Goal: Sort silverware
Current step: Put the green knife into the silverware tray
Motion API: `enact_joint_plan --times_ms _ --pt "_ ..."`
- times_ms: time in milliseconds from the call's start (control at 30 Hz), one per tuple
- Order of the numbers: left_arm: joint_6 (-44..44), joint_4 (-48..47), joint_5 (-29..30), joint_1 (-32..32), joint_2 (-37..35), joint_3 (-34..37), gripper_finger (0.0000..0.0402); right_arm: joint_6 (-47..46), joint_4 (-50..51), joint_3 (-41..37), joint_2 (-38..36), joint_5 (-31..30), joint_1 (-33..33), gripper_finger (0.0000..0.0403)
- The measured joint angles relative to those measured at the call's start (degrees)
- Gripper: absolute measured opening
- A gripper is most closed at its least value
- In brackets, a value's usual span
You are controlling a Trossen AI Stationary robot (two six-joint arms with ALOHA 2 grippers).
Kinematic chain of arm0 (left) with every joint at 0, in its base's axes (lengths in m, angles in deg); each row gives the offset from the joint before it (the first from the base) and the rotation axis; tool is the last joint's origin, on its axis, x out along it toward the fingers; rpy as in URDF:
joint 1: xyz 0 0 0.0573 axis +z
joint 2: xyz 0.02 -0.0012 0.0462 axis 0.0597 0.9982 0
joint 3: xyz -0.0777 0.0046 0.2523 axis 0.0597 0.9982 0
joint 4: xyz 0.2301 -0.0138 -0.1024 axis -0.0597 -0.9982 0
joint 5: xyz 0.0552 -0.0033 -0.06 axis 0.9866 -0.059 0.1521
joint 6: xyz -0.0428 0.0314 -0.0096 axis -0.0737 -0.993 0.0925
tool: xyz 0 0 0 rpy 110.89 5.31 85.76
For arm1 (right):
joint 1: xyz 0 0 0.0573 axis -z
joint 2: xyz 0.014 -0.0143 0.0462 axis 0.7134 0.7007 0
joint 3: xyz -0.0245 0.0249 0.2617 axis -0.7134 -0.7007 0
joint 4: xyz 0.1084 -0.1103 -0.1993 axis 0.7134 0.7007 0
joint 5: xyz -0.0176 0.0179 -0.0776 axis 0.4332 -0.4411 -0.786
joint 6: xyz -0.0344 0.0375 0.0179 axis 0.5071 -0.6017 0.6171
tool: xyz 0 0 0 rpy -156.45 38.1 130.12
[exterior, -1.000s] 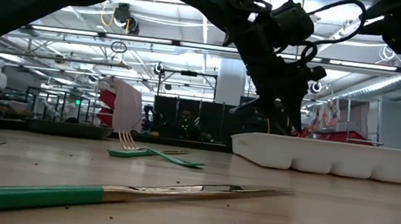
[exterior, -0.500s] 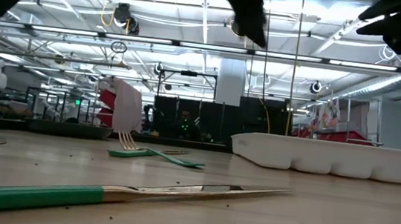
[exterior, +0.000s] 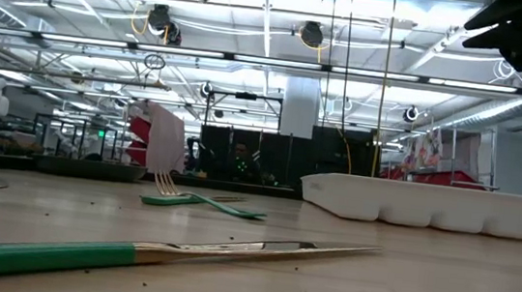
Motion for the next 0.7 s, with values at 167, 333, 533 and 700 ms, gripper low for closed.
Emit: enact_joint_plan --times_ms 167,333,533,700 --pt "2.51 4.17 -4.89 0.25 -7.14 18.68 0.0097 -0.61 -0.15 0.00 0.31 0.04 0.00 0.0141" --pt "4.91 8.80 -8.73 -0.63 -11.61 37.28 0.0097 -0.96 -1.06 0.00 0.82 0.08 0.00 0.0141" --pt "21.33 19.66 -12.72 -1.14 -13.97 52.05 0.0097 -1.72 -1.71 0.00 1.33 0.09 0.00 0.0141" --pt "36.37 25.80 -15.89 -1.71 -14.04 56.94 0.0097 -1.91 -3.46 0.00 1.56 0.06 0.00 0.0141"
